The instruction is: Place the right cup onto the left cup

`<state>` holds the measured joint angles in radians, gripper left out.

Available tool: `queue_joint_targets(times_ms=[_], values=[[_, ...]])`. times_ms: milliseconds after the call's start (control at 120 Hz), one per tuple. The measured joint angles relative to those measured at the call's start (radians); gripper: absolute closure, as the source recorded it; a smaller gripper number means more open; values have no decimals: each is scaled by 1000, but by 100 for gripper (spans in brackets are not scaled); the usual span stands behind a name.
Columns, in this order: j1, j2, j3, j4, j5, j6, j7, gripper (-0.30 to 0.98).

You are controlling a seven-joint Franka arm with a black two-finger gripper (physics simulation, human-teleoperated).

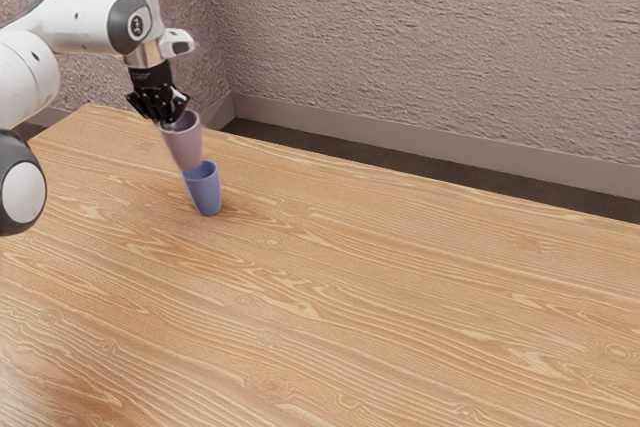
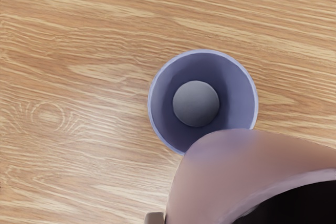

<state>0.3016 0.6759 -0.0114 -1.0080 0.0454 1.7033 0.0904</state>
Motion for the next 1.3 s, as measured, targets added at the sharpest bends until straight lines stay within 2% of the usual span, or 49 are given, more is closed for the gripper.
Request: queue_joint_targets(times_ms=[200, 642, 1300], values=[[28, 42, 0, 50, -35, 10, 48, 78], [37, 120, 0, 121, -43, 57, 112, 78], [37, 150, 3, 115, -98, 118, 145, 78]])
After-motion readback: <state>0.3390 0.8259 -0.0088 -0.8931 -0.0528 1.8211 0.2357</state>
